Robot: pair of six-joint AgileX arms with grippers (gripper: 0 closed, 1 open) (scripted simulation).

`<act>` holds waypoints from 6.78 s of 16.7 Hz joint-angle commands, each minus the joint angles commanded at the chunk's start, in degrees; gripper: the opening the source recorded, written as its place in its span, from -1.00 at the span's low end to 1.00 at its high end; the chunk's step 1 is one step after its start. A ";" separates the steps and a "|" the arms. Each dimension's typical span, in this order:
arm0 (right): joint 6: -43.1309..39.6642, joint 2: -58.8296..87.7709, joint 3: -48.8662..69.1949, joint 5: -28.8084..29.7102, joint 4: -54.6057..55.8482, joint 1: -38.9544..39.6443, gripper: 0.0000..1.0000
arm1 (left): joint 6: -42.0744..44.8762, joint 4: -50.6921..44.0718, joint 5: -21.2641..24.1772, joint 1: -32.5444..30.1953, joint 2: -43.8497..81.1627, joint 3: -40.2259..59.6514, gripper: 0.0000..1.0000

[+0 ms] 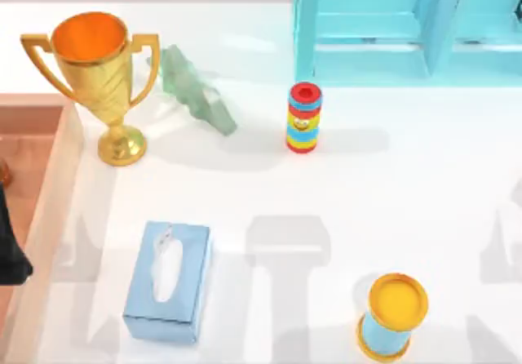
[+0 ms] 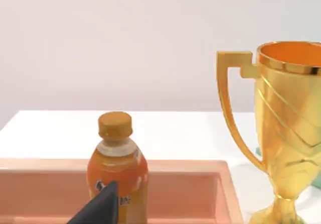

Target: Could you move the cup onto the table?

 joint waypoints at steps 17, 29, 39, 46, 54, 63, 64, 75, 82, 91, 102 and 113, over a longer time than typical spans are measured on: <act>0.00 0.00 0.00 0.00 0.00 0.00 1.00 | 9.46 -41.58 -0.14 9.18 51.92 41.76 1.00; 0.00 0.00 0.00 0.00 0.00 0.00 1.00 | 16.60 -71.85 -0.08 15.64 89.58 72.23 1.00; 0.00 0.00 0.00 0.00 0.00 0.00 1.00 | 16.67 -68.03 -0.07 15.65 91.32 69.12 1.00; 0.00 0.00 0.00 0.00 0.00 0.00 1.00 | 17.07 -50.02 -0.06 15.97 95.99 56.36 1.00; 0.00 0.00 0.00 0.00 0.00 0.00 1.00 | 17.09 -49.04 -0.06 16.00 96.29 55.47 0.55; 0.00 0.00 0.00 0.00 0.00 0.00 1.00 | 17.09 -49.04 -0.06 16.00 96.29 55.47 -0.81; 0.00 0.00 0.00 0.00 0.00 0.00 1.00 | 17.09 -49.04 -0.06 16.00 96.29 55.47 -0.96; 0.00 0.00 0.00 0.00 0.00 0.00 1.00 | 16.57 -48.80 -0.09 15.77 96.07 56.33 -1.00; 0.00 0.00 0.00 0.00 0.00 0.00 1.00 | 5.55 -57.70 -0.59 9.34 92.68 66.53 -1.00; 0.00 0.00 0.00 0.00 0.00 0.00 1.00 | -4.16 -72.39 -0.13 -5.26 87.66 70.31 -1.00; 0.00 0.00 0.00 0.00 0.00 0.00 1.00 | -26.08 -74.17 -0.21 -27.28 92.14 76.34 -1.00; 0.00 0.00 0.00 0.00 0.00 0.00 1.00 | -66.69 -72.66 -0.25 -67.95 96.62 79.57 -1.00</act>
